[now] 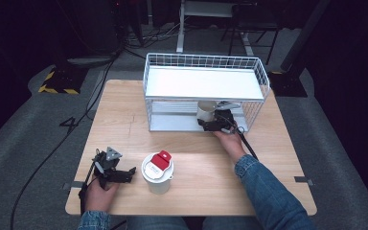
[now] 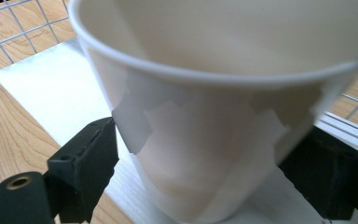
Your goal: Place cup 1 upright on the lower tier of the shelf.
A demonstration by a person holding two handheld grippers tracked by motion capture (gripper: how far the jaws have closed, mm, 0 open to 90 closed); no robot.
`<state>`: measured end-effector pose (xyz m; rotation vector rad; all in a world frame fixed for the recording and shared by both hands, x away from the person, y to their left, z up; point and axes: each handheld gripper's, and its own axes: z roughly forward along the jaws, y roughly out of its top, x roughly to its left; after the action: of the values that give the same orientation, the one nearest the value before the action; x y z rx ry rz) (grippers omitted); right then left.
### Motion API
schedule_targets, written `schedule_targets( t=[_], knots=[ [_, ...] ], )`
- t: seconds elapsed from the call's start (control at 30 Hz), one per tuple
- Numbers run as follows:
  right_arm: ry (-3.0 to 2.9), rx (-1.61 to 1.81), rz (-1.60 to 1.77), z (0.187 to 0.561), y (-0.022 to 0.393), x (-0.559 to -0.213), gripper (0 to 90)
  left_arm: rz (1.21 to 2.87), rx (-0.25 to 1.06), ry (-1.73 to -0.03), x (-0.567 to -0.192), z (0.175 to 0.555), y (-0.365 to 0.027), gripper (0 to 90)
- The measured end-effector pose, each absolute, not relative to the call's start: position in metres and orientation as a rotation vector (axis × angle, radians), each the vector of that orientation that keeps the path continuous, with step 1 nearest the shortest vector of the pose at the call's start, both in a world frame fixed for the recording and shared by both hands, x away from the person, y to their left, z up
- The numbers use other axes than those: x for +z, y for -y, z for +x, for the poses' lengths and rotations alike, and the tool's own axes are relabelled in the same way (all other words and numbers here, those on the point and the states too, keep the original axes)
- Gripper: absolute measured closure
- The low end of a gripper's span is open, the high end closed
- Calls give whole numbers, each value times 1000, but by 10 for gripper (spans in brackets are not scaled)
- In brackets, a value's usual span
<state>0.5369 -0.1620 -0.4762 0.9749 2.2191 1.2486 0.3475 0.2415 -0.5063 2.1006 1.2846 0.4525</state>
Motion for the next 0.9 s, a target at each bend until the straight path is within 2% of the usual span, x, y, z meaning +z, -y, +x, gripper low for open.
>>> schedule_targets(
  t=[0.47,0.9],
  knots=[
    [-2221,1227,950,512,182,-459,130,2098,454,-1293,-506,350,-240,6],
    [-2261,1303,881,477,202,-428,131,2097,456,-1294,-506,350,-240,6]
  ],
)
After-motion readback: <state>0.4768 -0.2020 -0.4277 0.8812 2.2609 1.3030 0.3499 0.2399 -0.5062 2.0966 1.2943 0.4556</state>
